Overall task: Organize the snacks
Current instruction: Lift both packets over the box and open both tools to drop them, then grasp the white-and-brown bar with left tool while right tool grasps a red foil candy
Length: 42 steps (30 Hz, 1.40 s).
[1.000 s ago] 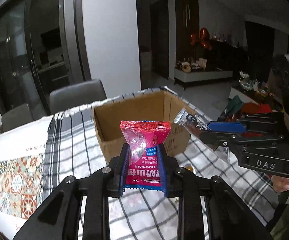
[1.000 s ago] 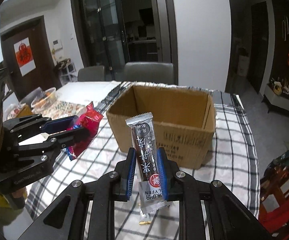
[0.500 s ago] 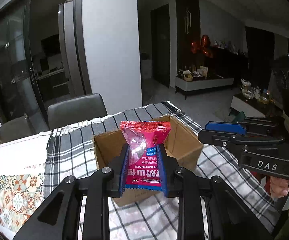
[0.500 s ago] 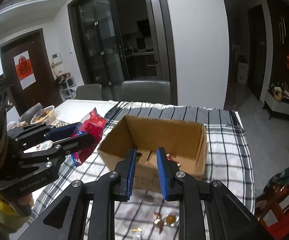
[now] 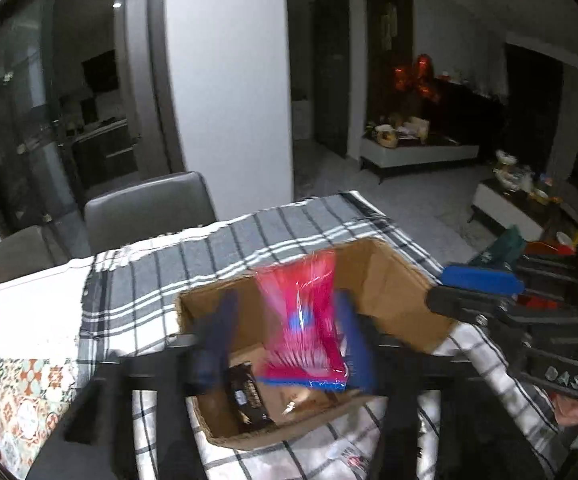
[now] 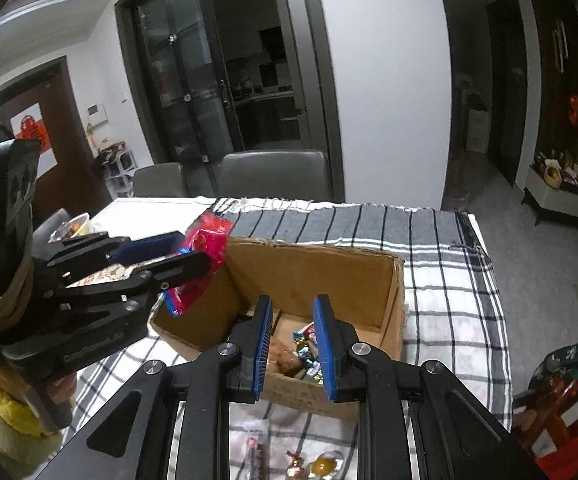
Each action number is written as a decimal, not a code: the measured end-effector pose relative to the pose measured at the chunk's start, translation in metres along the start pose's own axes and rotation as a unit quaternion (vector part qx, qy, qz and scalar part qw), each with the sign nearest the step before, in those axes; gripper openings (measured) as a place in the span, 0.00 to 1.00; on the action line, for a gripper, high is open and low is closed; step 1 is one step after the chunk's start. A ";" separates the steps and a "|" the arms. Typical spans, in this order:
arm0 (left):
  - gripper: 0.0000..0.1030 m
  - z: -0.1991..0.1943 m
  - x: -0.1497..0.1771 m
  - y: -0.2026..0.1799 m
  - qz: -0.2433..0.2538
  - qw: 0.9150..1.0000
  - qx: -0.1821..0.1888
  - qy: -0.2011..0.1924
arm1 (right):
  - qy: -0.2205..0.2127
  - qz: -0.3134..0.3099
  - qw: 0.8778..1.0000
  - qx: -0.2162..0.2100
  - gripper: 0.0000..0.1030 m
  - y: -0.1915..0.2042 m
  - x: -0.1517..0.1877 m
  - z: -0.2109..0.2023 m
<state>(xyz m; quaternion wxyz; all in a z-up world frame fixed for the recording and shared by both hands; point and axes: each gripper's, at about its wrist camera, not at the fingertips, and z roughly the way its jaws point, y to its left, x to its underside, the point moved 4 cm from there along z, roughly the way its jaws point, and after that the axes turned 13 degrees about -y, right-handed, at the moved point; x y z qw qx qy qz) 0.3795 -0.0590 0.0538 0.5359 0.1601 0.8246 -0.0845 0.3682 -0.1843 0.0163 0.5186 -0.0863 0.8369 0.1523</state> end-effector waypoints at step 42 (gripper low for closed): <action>0.47 -0.055 0.158 -0.044 -0.048 0.995 0.024 0.085 | 0.070 0.007 0.998 0.006 0.34 0.005 0.164 -0.036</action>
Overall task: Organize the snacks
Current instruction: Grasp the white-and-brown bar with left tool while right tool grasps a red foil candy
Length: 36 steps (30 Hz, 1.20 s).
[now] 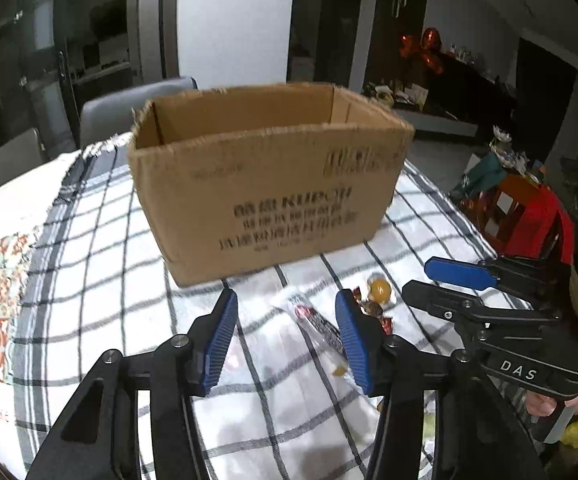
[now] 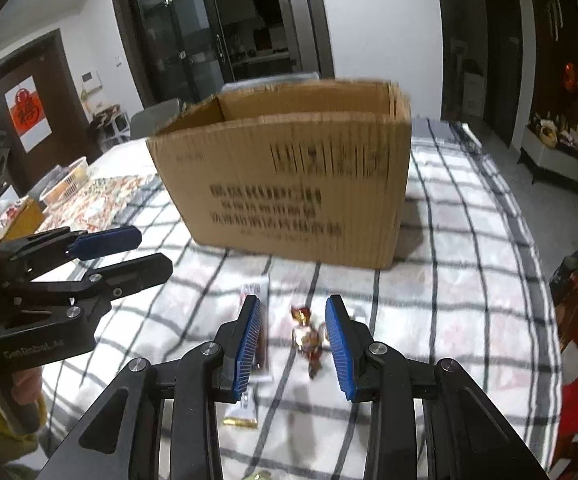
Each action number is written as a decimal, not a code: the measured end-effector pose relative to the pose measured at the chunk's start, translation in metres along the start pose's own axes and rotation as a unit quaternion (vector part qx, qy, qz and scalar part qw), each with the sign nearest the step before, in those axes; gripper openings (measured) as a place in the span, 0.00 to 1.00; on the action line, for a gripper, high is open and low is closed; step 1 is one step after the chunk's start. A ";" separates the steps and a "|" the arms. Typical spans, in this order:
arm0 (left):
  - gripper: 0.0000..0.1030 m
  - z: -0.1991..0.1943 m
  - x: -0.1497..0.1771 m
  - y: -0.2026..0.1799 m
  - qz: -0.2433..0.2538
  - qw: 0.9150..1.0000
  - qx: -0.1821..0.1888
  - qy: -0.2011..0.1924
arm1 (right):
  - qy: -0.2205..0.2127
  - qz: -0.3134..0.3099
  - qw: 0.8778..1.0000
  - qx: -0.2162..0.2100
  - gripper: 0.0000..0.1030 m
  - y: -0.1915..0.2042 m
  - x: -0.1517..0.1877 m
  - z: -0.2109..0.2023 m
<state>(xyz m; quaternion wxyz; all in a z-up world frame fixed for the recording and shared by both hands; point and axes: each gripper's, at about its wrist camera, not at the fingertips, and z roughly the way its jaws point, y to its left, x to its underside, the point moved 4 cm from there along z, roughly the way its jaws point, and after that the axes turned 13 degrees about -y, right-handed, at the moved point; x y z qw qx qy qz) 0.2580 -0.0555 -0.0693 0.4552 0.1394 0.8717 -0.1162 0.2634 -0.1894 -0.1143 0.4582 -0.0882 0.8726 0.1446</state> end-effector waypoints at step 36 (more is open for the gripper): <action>0.28 0.096 0.035 -0.020 -0.034 0.987 0.014 0.154 | 0.060 -0.006 0.998 0.001 0.23 -0.005 0.040 0.058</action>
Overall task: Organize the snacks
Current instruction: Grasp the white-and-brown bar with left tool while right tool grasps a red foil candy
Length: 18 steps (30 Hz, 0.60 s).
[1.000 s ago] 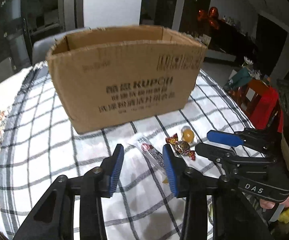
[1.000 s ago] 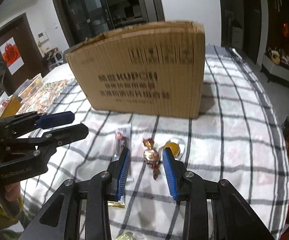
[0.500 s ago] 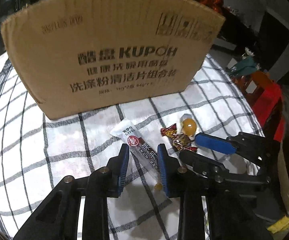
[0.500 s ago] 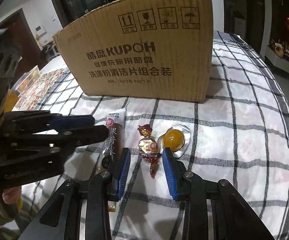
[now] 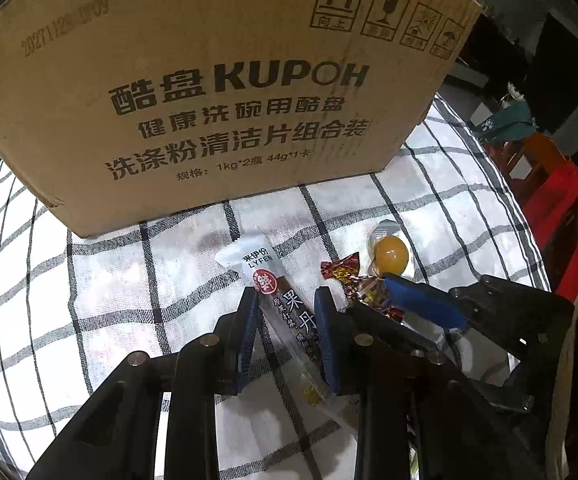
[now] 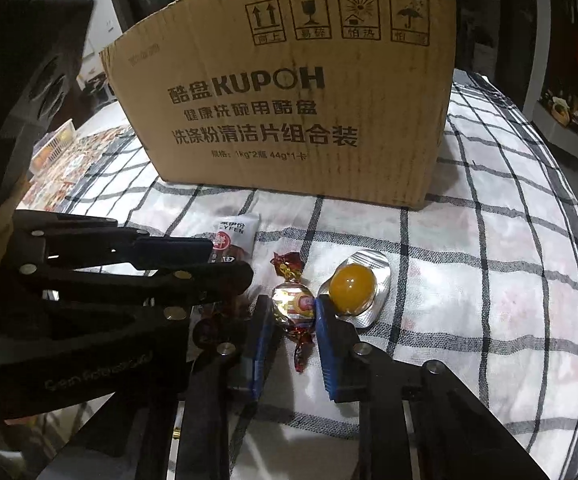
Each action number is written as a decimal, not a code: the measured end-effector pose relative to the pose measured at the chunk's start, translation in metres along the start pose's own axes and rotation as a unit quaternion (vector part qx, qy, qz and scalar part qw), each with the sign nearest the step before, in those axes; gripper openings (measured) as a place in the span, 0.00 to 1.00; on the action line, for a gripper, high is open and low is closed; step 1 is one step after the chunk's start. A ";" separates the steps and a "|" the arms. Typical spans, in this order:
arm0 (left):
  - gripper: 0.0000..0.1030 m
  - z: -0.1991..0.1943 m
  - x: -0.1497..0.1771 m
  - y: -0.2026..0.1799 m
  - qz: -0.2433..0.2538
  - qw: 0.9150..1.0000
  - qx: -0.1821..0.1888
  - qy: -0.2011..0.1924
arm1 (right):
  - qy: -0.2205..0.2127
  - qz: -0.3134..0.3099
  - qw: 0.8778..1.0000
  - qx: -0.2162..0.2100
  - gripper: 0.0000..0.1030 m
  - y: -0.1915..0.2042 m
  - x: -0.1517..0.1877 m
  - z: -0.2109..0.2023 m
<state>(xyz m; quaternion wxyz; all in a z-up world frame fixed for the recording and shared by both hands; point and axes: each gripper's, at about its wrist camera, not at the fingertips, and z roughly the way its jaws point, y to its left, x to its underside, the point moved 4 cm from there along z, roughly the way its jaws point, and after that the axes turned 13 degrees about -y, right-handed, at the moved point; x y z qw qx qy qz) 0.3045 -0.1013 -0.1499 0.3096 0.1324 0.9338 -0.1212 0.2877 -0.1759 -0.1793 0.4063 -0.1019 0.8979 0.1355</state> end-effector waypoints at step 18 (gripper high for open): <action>0.16 -0.029 -0.002 -0.006 0.002 0.999 0.015 -0.041 | -0.024 0.028 0.999 0.006 0.22 -0.004 -0.005 -0.020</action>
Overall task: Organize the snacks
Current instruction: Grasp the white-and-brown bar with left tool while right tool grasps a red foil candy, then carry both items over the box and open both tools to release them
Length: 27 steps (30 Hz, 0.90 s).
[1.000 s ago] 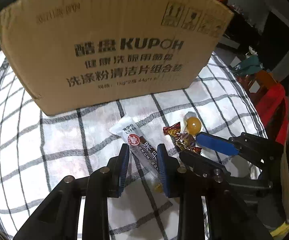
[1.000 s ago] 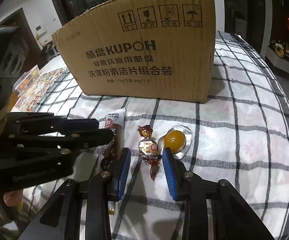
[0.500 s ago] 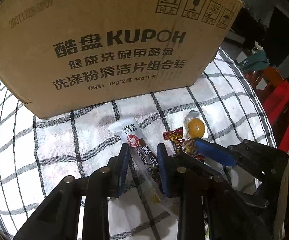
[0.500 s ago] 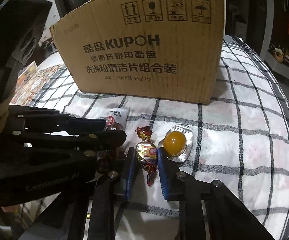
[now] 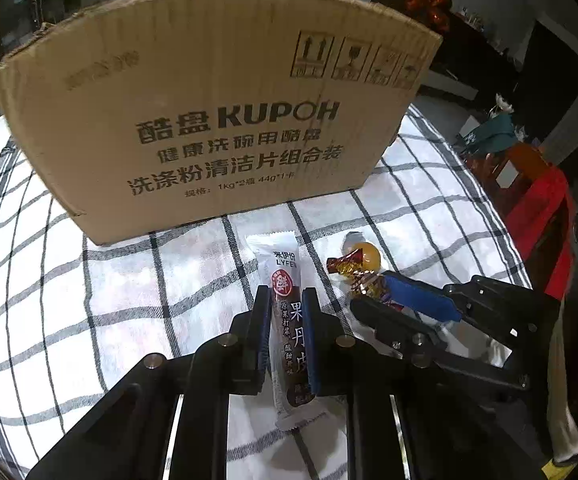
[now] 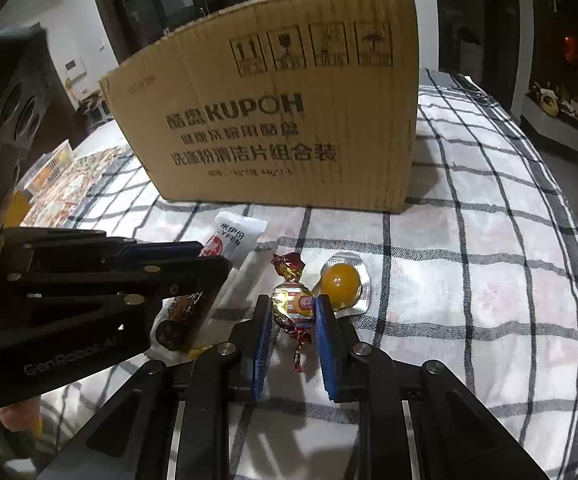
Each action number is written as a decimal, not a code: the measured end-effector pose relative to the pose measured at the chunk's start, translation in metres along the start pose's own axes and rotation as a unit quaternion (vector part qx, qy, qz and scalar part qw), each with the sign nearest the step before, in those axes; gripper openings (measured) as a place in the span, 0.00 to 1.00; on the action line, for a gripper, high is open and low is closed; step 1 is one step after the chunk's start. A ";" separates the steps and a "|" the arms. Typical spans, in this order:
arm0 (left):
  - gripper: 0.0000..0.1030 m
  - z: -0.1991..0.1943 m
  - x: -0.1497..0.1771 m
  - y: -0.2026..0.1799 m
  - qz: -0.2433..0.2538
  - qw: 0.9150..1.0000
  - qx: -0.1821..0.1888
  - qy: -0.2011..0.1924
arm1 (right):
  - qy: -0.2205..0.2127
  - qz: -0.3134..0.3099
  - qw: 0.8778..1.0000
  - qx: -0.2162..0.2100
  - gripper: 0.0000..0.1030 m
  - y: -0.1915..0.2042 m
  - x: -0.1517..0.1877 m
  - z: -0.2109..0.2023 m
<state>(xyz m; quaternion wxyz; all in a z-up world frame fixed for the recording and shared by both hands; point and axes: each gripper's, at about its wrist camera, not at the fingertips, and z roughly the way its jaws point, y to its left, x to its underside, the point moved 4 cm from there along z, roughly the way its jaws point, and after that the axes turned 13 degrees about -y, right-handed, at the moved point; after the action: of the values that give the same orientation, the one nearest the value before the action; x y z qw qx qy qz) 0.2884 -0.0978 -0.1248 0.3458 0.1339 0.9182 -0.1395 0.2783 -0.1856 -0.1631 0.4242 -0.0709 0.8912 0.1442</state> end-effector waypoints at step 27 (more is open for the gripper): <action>0.15 -0.120 -0.052 -0.013 0.042 0.986 0.004 -0.158 | -0.134 0.014 0.991 -0.007 0.22 0.015 -0.084 -0.090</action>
<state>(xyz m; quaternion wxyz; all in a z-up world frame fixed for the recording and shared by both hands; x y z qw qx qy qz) 0.2501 -0.0764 -0.0012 0.4917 0.1501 0.8449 -0.1480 0.2610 -0.1992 -0.0411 0.5375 -0.0416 0.8261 0.1641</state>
